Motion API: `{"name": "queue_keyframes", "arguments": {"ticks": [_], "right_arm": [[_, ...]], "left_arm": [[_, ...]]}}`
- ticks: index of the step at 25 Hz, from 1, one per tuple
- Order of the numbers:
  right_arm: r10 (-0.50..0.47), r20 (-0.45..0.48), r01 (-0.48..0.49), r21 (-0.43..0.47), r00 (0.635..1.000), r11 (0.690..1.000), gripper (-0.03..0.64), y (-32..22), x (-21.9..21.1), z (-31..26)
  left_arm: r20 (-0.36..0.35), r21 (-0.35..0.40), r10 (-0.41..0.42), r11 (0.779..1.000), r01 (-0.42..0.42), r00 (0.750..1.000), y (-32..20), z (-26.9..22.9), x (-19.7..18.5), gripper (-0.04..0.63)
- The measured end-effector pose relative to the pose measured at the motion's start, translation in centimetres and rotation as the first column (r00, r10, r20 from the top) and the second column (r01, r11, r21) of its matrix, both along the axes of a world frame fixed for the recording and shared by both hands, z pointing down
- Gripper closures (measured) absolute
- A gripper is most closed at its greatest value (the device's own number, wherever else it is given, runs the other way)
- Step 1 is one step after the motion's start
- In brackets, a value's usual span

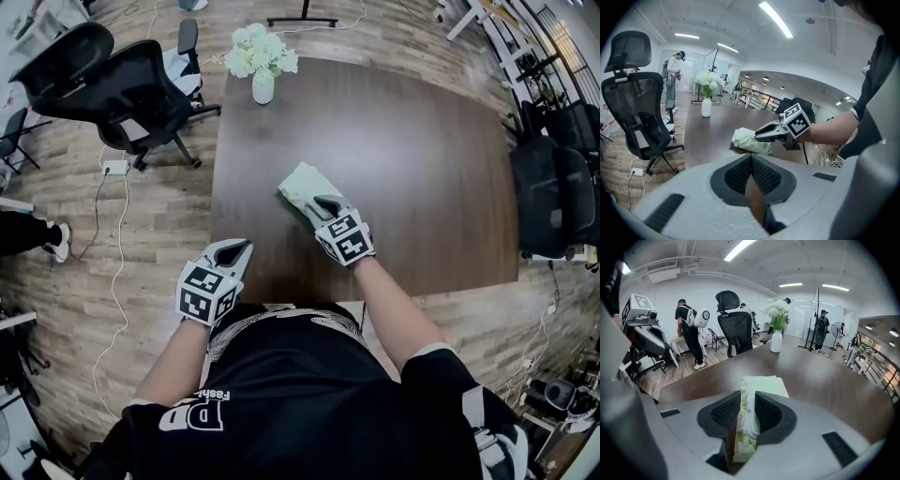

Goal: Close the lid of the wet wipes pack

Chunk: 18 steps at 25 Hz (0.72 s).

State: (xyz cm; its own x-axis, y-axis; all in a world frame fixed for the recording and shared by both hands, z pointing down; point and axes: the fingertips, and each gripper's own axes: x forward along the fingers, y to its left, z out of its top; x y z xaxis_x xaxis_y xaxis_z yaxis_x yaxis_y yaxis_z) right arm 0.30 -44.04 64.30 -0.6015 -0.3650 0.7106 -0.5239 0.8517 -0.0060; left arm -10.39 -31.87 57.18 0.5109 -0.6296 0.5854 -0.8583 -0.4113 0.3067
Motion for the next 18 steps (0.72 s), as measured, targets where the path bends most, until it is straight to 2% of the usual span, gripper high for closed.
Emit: {"name": "queue_keyframes", "arguments": {"ticks": [7,18], "right_arm": [[0.003,-0.022,-0.003,-0.013,1.000,1.000,0.518,0.2,-0.3,1.1],[0.017,-0.058,-0.015,0.020,0.998,1.000,0.520,0.2,-0.6,1.5]], "left_arm": [[-0.002,0.002,0.000,1.000,0.000,1.000,-0.2,0.1,-0.3,0.578],[-0.015,0.007,0.006,1.000,-0.006,1.000,-0.3,-0.1,-0.4,0.578]]}}
